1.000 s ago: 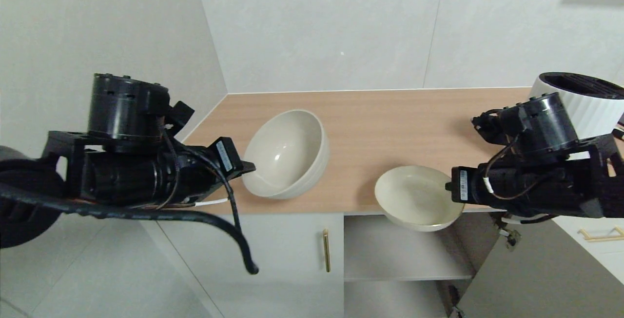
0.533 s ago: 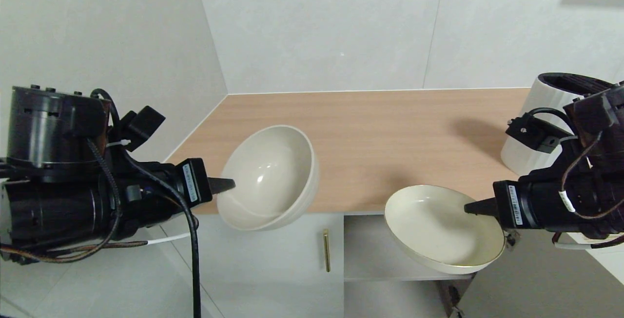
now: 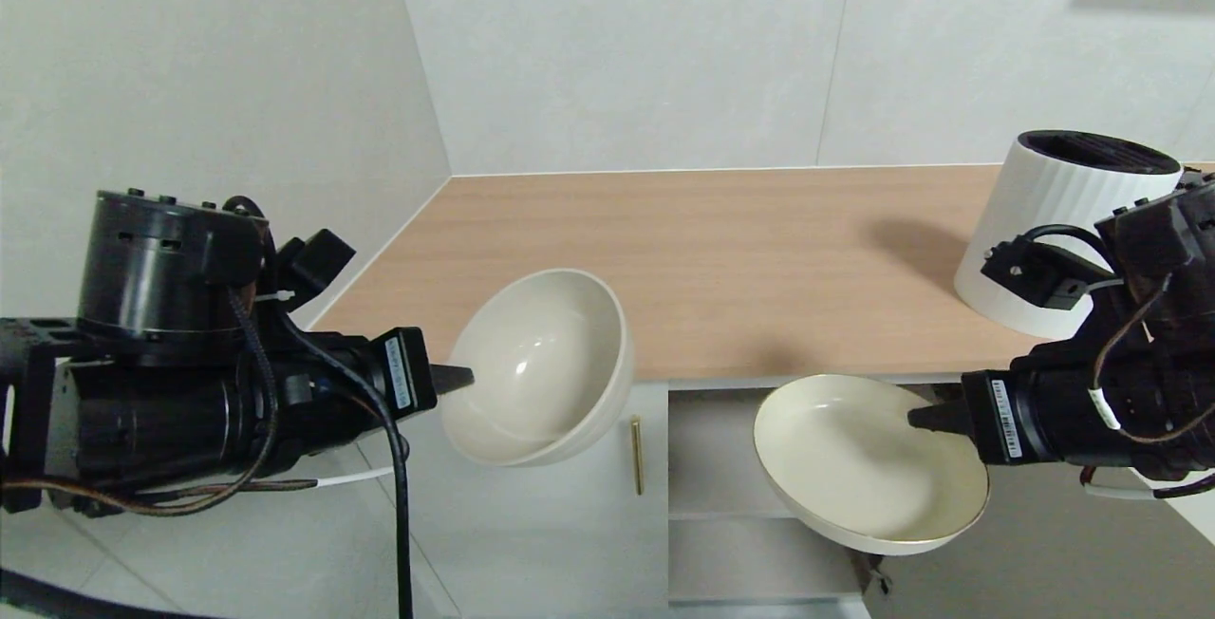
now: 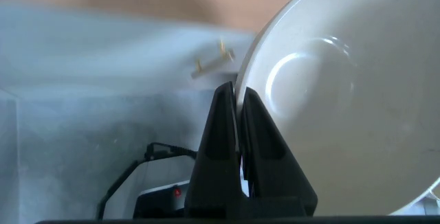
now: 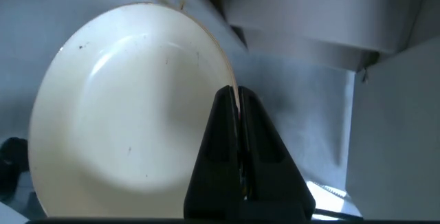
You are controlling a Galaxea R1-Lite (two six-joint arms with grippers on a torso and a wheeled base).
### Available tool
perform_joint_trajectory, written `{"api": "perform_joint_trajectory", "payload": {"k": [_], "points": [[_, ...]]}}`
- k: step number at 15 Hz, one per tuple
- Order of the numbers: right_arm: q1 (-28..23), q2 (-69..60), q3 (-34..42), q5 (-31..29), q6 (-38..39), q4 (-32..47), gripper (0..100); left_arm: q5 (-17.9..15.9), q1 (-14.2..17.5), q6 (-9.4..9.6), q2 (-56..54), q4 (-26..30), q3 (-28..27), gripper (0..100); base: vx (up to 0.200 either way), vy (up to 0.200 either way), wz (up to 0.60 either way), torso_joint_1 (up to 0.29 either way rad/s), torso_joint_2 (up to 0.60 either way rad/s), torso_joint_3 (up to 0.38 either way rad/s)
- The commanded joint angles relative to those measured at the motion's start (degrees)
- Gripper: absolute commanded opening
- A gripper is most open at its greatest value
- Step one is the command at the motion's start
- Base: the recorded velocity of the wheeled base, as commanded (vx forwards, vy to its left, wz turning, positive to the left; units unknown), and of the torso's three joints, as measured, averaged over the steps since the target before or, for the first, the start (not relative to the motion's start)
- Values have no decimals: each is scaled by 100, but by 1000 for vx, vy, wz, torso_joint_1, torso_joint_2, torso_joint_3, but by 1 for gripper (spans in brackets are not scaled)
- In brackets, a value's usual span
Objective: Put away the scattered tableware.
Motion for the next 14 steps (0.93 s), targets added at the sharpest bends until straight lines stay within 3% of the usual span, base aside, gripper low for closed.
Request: {"api": "perform_joint_trajectory", "payload": {"k": [1,5,14], "points": [[1,47,59,-2,-7,-95,0,3,-2,1,76,-4,17,0,0,0,0,0,0,0],[1,222,200,-29,-7,-456,0,-6,-19,45,94,-4,61,0,0,0,0,0,0,0],[-7,442,200,-213,-7,-464,0,-6,-19,45,156,-13,61,0,0,0,0,0,0,0]]}}
